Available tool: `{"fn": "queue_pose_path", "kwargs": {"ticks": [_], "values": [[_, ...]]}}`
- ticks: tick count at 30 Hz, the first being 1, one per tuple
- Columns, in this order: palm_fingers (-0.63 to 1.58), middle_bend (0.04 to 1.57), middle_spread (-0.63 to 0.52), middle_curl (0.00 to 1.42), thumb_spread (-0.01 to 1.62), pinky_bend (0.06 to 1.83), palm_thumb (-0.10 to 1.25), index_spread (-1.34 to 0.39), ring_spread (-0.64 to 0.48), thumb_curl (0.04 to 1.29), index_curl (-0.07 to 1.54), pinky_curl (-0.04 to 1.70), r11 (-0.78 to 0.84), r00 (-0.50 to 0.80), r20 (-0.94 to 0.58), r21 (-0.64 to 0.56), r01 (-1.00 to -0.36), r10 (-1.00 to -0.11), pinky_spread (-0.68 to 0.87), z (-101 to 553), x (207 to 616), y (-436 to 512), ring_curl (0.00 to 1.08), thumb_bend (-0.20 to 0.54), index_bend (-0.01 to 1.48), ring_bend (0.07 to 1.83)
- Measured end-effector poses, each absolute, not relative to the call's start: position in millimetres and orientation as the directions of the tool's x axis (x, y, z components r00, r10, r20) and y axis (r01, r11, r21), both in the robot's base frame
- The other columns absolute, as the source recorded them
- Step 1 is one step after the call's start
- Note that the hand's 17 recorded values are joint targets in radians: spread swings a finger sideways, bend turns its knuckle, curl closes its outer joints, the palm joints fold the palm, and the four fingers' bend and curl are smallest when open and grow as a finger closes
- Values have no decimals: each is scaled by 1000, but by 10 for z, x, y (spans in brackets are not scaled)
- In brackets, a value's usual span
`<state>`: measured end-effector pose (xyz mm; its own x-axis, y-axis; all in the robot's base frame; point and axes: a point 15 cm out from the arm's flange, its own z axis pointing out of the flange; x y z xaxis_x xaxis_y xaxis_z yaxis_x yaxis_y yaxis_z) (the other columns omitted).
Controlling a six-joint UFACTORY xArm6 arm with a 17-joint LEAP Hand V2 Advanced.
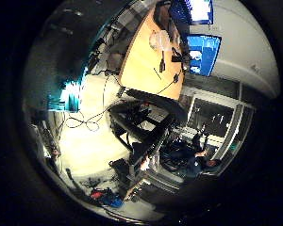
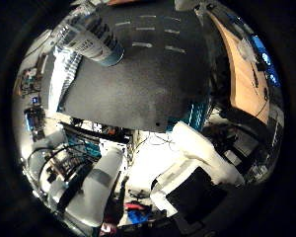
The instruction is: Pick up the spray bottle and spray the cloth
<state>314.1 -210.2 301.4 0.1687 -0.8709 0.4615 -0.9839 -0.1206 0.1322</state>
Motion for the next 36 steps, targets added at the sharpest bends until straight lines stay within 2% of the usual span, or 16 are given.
{"fn": "queue_pose_path", "kwargs": {"ticks": [17,36], "values": [[186,184,78,315,1171,372,758,-315,162,294,313,295,-119,163,457,123,-985,-874,351,2929,3116,-2129,266,-16,170,246],[193,189,74,320,1171,367,759,-299,160,291,306,298,-85,107,236,104,-991,-966,349,2707,2979,-1677,266,-16,168,250]]}}
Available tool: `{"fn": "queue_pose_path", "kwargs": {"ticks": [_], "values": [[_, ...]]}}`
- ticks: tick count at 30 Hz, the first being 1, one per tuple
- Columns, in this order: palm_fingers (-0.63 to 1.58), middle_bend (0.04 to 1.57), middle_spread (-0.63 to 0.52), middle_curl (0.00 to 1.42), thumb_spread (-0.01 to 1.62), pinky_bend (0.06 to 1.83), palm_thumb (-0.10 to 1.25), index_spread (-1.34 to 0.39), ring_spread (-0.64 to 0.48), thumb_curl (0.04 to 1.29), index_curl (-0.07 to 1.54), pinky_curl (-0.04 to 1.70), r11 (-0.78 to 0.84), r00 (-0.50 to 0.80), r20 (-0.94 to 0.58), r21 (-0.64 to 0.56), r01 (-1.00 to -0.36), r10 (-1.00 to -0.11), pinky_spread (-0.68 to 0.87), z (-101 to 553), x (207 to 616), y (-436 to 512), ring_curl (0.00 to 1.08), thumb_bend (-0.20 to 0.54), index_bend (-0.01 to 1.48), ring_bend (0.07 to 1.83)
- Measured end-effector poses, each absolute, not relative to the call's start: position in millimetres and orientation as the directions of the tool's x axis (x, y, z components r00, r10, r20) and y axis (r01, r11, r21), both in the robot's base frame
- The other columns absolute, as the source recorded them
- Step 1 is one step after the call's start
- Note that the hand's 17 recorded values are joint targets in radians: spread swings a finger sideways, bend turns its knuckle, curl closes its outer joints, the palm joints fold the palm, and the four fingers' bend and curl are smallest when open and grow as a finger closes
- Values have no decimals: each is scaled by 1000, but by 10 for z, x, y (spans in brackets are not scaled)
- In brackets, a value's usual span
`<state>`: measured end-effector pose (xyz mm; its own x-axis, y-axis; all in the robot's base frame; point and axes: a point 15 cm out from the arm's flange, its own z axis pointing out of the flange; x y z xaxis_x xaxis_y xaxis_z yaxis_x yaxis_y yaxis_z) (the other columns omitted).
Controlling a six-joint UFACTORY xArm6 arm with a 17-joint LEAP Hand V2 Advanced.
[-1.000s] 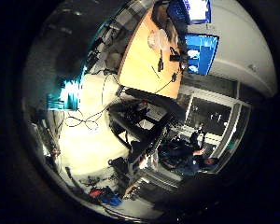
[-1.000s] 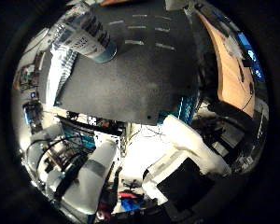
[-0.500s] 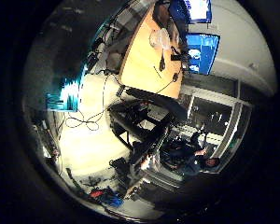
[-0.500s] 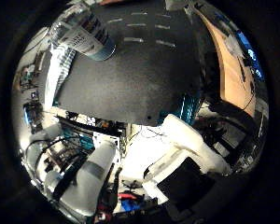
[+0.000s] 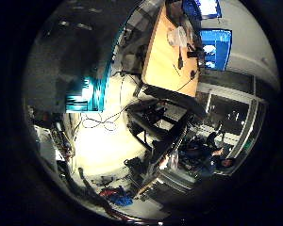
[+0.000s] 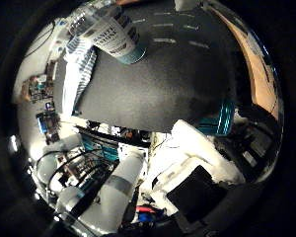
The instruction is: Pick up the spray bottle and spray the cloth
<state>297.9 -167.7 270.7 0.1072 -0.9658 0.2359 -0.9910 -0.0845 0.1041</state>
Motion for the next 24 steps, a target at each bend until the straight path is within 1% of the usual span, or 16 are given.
{"fn": "queue_pose_path", "kwargs": {"ticks": [3,9,16,24], "values": [[188,189,72,320,1174,371,760,-292,160,293,304,299,-93,110,178,102,-990,-978,349,2681,2956,-1548,267,-16,165,255],[197,196,66,327,1201,372,751,-276,161,298,299,299,-77,81,85,50,-996,-993,347,2670,3005,-1373,270,-17,161,274],[197,200,65,339,1212,382,681,-255,161,294,286,298,-64,66,-67,-41,-997,-996,336,2707,3096,-1238,273,-19,154,292],[157,201,100,349,1201,425,619,-221,161,276,268,305,-4,20,-151,-106,-994,-988,335,2756,3105,-1322,275,-19,147,315]]}}
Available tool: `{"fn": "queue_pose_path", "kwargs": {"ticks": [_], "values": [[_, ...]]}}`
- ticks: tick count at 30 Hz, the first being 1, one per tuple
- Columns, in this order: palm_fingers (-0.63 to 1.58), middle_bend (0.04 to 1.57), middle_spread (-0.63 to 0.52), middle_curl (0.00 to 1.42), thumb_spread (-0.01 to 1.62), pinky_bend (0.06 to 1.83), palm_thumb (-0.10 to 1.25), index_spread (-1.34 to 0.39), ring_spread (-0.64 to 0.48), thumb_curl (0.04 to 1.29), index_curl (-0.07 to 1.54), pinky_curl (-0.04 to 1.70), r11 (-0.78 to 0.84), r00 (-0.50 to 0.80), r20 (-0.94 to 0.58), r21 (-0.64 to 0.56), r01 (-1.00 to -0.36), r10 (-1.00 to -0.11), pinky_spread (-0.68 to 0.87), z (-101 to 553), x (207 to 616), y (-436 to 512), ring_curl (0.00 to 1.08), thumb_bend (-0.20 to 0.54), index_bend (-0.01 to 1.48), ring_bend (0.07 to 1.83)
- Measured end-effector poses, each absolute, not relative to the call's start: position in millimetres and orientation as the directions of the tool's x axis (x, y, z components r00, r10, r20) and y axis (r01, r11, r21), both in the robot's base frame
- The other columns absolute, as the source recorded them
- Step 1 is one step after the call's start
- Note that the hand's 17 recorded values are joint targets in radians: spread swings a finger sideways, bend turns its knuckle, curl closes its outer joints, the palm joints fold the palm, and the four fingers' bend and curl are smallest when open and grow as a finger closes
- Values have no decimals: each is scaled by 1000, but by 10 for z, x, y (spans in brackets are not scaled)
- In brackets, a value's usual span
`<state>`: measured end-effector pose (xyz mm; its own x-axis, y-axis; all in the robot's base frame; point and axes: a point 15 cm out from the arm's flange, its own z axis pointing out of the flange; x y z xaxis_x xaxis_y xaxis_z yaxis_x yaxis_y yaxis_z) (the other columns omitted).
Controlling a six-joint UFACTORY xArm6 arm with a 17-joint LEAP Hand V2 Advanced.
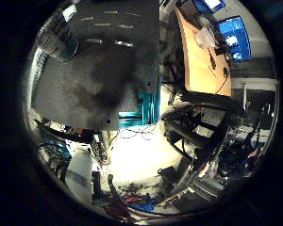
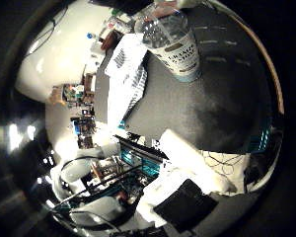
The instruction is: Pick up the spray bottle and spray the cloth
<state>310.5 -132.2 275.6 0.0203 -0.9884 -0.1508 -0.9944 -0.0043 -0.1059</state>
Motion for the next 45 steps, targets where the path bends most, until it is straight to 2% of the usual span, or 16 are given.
{"fn": "queue_pose_path", "kwargs": {"ticks": [12,19,31,45], "values": [[120,193,159,346,1190,449,609,-200,177,273,273,304,49,-15,-184,-179,-983,-983,344,2784,3203,-1422,269,-17,160,317],[100,195,184,343,1186,462,605,-177,191,271,275,304,94,-49,-163,-277,-956,-985,345,2757,3418,-1546,264,-17,153,301],[68,198,202,338,1170,491,586,-166,194,271,258,307,166,-56,-308,-346,-924,-950,341,2713,3606,-1266,274,-21,149,348],[17,195,240,325,1159,503,493,-158,235,257,264,305,229,-33,-482,-352,-907,-875,378,2389,3583,-858,259,-20,153,330]]}}
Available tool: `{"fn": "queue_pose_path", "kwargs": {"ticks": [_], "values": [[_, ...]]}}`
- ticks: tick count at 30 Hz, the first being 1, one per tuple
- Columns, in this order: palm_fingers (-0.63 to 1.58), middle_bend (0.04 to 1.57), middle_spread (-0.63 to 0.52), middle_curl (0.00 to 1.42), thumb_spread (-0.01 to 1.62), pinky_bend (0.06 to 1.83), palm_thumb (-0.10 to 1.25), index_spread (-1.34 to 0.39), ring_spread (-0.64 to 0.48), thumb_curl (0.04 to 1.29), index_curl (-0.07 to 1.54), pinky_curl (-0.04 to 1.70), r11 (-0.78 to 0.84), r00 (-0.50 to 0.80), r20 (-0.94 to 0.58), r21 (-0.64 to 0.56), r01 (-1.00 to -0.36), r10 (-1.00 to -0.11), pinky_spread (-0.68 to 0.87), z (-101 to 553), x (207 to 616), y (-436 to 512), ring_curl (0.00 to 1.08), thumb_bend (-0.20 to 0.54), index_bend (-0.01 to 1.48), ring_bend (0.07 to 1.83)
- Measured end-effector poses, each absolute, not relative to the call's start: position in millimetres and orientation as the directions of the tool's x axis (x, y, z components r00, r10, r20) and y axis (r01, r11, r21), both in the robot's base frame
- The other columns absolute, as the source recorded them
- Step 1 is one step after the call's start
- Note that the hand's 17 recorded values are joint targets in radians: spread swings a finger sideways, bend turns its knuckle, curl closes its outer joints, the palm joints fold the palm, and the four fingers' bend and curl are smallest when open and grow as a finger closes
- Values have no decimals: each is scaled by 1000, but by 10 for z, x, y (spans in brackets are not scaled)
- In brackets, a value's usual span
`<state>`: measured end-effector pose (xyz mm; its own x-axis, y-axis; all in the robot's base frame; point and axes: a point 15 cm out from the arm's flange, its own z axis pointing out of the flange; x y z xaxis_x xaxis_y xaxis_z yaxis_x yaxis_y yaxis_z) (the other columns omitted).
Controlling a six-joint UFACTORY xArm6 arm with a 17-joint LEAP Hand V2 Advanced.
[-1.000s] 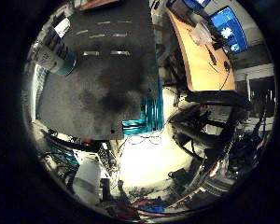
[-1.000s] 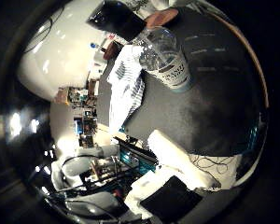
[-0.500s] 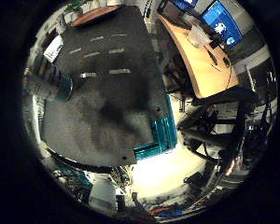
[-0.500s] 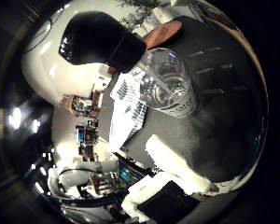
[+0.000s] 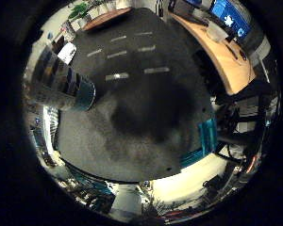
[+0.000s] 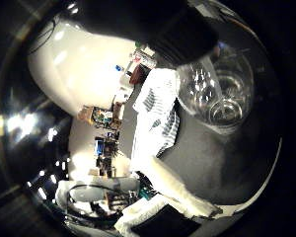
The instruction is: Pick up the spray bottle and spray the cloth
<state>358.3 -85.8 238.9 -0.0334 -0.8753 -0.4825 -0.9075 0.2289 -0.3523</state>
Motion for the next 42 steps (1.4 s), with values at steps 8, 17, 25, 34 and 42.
{"fn": "queue_pose_path", "kwargs": {"ticks": [8,17,25,34,42], "values": [[10,196,244,321,1160,499,482,-147,238,264,265,305,260,13,-546,-420,-870,-838,382,2483,3716,-746,260,-19,154,335],[39,202,246,327,1159,493,484,-145,237,268,258,304,281,33,-587,-435,-856,-809,385,2402,3712,-639,266,-18,147,363],[61,219,240,335,1156,491,499,-134,239,267,253,303,290,54,-601,-461,-839,-798,391,2443,3768,-614,266,-18,147,387],[195,273,193,355,1154,490,544,-126,195,276,255,291,314,61,-618,-479,-820,-784,371,2493,3819,-607,269,-15,145,447],[384,377,25,399,1156,438,600,-178,29,284,285,259,333,61,-642,-474,-815,-765,188,2408,3797,-554,305,-14,164,603]]}}
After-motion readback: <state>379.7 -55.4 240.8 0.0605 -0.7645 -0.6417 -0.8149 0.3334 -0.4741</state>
